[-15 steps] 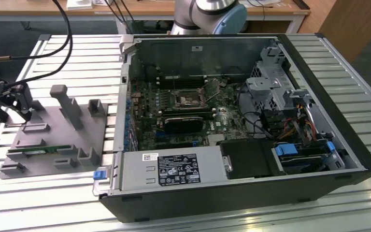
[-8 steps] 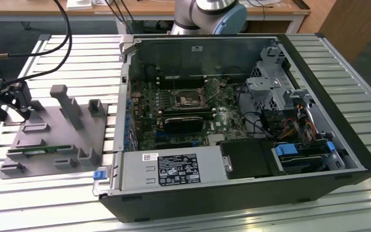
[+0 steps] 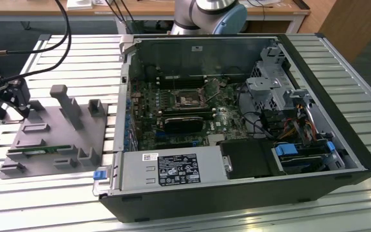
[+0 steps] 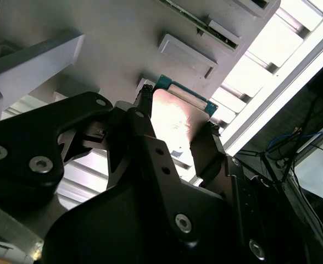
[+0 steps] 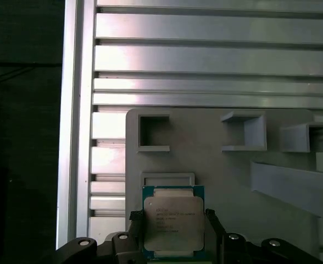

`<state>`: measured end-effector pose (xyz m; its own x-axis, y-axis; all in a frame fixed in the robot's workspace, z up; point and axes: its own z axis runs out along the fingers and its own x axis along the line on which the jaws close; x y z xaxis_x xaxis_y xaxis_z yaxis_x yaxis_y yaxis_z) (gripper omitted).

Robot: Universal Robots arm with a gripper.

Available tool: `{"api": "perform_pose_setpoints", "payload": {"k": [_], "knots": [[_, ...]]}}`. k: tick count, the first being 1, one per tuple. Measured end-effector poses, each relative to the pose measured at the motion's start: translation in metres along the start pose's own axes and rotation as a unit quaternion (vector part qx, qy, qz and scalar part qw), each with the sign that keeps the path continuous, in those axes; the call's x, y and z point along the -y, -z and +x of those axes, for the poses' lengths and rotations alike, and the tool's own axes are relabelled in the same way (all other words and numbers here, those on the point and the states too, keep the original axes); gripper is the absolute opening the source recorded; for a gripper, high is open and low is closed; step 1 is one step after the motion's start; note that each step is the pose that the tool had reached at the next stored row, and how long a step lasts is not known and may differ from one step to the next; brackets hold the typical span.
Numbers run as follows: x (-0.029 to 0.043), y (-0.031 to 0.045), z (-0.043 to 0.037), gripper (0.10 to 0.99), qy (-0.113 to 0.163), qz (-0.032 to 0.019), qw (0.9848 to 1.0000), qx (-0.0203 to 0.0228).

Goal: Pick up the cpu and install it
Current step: 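Pick up the cpu and move it towards the insertion slot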

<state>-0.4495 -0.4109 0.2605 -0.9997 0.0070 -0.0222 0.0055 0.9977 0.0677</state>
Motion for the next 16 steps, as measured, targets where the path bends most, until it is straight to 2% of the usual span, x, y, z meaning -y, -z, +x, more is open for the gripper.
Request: {"api": "perform_pose_setpoints", "payload": {"k": [16], "knots": [[-0.0031,0.0099,0.0000,0.529,0.000,0.0000,1.0000,0.0000]]}}
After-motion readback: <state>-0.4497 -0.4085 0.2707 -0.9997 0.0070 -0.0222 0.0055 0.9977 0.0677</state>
